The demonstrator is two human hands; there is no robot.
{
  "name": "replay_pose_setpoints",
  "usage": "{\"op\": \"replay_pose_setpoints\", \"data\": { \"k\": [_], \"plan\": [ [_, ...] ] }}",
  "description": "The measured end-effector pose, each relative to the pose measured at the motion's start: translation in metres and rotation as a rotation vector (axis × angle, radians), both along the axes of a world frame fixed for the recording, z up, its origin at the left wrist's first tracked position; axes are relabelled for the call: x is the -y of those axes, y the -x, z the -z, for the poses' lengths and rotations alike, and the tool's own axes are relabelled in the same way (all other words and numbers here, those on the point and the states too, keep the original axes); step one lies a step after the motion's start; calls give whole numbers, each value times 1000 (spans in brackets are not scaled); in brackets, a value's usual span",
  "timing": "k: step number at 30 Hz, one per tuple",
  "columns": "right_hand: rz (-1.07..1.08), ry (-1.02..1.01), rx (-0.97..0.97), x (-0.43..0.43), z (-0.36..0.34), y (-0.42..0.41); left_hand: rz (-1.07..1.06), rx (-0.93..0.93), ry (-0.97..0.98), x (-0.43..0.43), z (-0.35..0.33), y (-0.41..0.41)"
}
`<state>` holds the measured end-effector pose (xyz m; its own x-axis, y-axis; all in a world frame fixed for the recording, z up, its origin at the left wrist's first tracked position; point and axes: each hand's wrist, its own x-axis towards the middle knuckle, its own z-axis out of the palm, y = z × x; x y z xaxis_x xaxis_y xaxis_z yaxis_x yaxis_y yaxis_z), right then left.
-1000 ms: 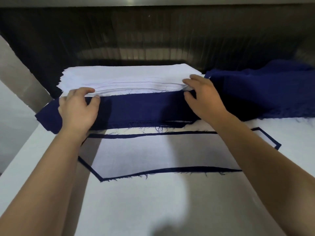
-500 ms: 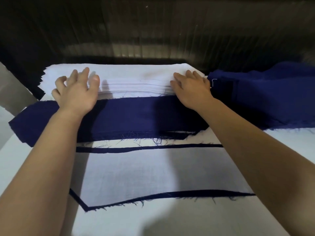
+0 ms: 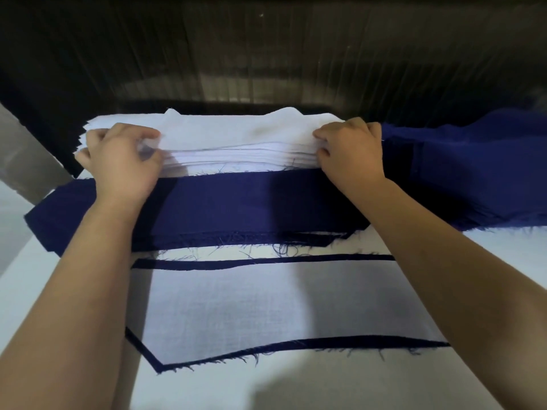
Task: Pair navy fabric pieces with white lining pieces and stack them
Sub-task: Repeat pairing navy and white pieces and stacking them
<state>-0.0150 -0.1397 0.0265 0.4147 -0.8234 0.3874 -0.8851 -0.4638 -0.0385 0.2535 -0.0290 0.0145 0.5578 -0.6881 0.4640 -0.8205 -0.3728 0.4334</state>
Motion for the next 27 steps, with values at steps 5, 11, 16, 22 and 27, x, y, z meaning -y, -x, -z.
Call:
{"op": "replay_pose_setpoints", "data": {
  "k": [5, 11, 16, 22, 27],
  "plan": [
    [-63, 99, 254, 0, -3, 12, -21, 42, 138, -3, 1, 2],
    [-116, 181, 517, -16, -3, 30, 100, 64, 203, -11, 0, 13],
    [-96, -7, 767, -41, 4, 50, 173, 21, 183, -25, -1, 25],
    [-152, -185, 992, -71, 4, 74, 213, 46, 175, -60, -2, 48],
    [-260, -400, 1178, -102, 19, 107, 291, 33, 144, -99, 2, 66]
  ]
}}
